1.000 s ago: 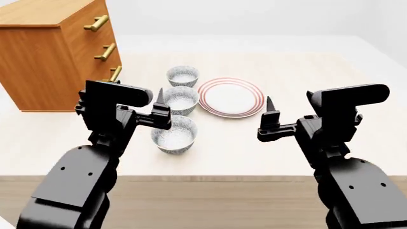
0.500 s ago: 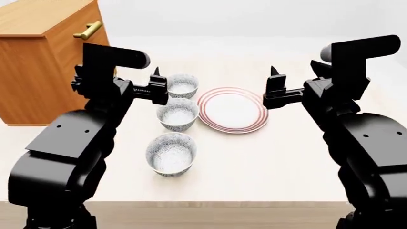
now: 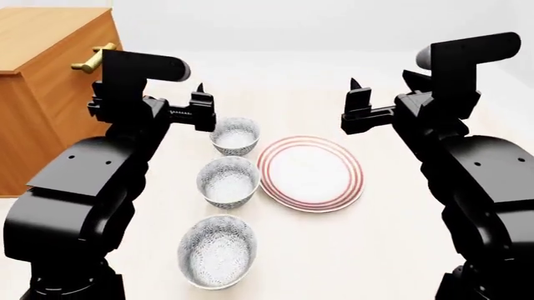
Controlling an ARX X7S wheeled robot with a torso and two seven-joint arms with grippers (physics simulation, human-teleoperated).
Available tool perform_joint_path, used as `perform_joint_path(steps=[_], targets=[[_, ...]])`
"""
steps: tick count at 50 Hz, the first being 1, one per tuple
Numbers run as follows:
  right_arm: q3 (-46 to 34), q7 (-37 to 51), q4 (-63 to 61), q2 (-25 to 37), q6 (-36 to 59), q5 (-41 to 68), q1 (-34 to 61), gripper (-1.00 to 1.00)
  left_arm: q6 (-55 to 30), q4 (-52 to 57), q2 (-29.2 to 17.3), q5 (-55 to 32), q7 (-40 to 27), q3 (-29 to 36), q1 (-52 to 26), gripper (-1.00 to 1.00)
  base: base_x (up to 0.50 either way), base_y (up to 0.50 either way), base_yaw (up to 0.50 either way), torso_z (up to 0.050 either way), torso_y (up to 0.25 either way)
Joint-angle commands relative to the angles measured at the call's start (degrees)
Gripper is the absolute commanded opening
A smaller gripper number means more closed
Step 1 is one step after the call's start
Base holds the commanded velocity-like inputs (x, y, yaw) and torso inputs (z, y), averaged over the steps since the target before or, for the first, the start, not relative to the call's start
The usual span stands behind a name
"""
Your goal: Stack the bowl in the middle on the bowl at the back.
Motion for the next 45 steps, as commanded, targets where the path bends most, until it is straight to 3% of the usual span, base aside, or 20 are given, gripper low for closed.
perform_joint_path(steps=[1, 10, 17, 30, 45], targets=[[-0.25, 0.19, 0.42, -0.28, 0.0, 0.39, 0.47, 1.0, -1.64, 0.29, -0.46, -0.74, -0.04, -0.07, -0.78, 1.0, 0.35, 0.0, 0.0, 0.0, 0.0], [0.29, 0.49, -1.38, -0.34, 1.36, 1.06, 0.75, 1.0, -13.96, -0.03, -1.03, -2.26, -0.16, 1.61, -4.06, 1.0, 0.08, 0.0, 0.0, 0.0, 0.002], [1.22, 0.7, -3.08, -0.6, 2.72, 1.84, 0.78, 1.0, -26.26, -6.98, 0.58, -2.91, -1.4, 1.14, -10.14, 1.0, 0.0, 0.0, 0.0, 0.0, 0.0], [2.7, 1.29, -4.55, -0.44, 3.28, 2.36, -0.4, 1.0, -23.87, -22.79, 2.6, -0.79, -3.53, 4.41, -13.3, 1.0, 0.0, 0.0, 0.0, 0.0, 0.0], [3.25, 1.72, -5.51, 0.0, 3.26, 2.71, -1.57, 1.0, -21.02, -32.02, 5.26, -0.26, -6.19, 0.55, -13.34, 1.0, 0.0, 0.0, 0.0, 0.0, 0.0]])
